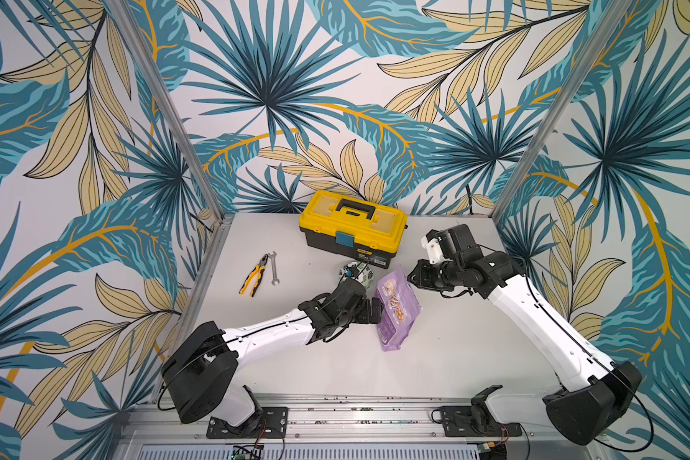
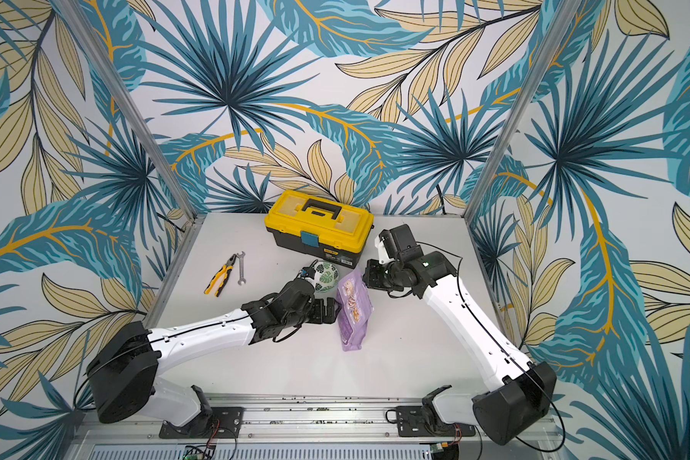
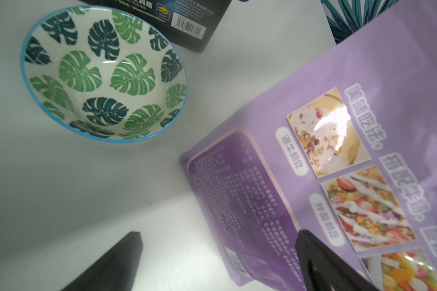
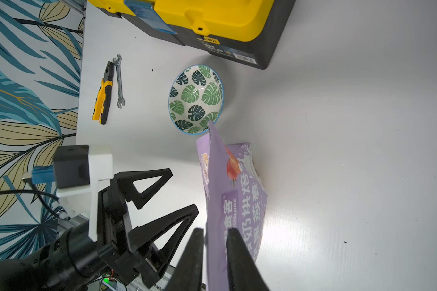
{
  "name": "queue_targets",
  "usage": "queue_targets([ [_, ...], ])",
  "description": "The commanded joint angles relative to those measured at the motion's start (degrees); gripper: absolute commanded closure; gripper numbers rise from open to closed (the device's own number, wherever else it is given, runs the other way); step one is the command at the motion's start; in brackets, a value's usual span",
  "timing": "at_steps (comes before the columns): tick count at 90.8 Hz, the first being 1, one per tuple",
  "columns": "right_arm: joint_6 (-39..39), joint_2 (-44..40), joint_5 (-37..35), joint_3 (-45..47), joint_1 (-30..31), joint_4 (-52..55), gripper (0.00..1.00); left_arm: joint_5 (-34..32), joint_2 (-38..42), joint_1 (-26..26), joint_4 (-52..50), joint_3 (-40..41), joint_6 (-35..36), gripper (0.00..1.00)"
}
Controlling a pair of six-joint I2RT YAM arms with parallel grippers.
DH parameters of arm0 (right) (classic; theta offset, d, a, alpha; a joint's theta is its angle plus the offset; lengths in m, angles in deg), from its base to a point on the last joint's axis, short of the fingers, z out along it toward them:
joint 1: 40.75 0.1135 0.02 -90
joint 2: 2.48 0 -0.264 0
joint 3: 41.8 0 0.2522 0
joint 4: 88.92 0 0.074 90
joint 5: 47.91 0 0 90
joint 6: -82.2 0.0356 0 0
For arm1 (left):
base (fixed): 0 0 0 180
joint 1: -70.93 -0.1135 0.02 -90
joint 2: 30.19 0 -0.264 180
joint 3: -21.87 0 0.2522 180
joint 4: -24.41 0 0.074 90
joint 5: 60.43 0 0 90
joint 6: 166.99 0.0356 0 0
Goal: Pour the oats into the breakfast bowl
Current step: Open the oats bag at the center of the board.
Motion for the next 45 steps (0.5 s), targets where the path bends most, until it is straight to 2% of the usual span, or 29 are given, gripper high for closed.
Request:
queue_targets([
  [1,-0.7,0.5,1.3,1.1,-0.1,-0.5,0.77,-0.9,0.5,0.2,-0.2,-0.3,0.3,0.0],
  [17,-0.9,0.8,1.7,1.5,-0.1,-0.1,0.79,-1.1,0.5,0.1,-0.4,-0.4,0.4,0.0],
  [27,-1.2,1.0,1.8,1.6,-0.1,0.4,0.85,-1.1,0.5,0.1,-0.4,-0.4,0.3,0.0],
  [38,-1.4,1.2,2.5,1.8,-0.1,0.5,0.96,-1.3,0.5,0.1,-0.6,-0.4,0.4,0.0],
  [45,-1.6,1.4,2.9,1.9,-0.1,0.8,0.97,-1.4,0.6,0.1,-0.7,-0.5,0.4,0.0],
])
